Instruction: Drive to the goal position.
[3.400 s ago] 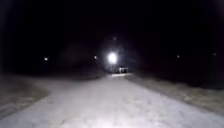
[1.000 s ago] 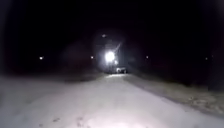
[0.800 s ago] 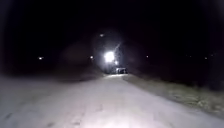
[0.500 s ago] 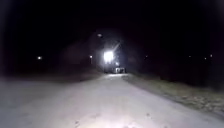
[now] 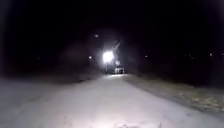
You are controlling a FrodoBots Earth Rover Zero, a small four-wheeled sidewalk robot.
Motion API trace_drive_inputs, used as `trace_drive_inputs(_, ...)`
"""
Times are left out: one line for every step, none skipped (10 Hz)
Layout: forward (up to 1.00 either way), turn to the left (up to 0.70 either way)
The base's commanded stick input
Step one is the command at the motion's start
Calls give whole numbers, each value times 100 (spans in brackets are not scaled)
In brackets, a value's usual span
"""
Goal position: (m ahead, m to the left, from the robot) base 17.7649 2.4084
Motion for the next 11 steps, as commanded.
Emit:
trace_drive_inputs(70, 0)
trace_drive_inputs(70, 0)
trace_drive_inputs(70, 0)
trace_drive_inputs(70, 6)
trace_drive_inputs(70, 14)
trace_drive_inputs(70, 14)
trace_drive_inputs(70, 7)
trace_drive_inputs(70, 0)
trace_drive_inputs(70, 0)
trace_drive_inputs(70, 0)
trace_drive_inputs(70, 0)
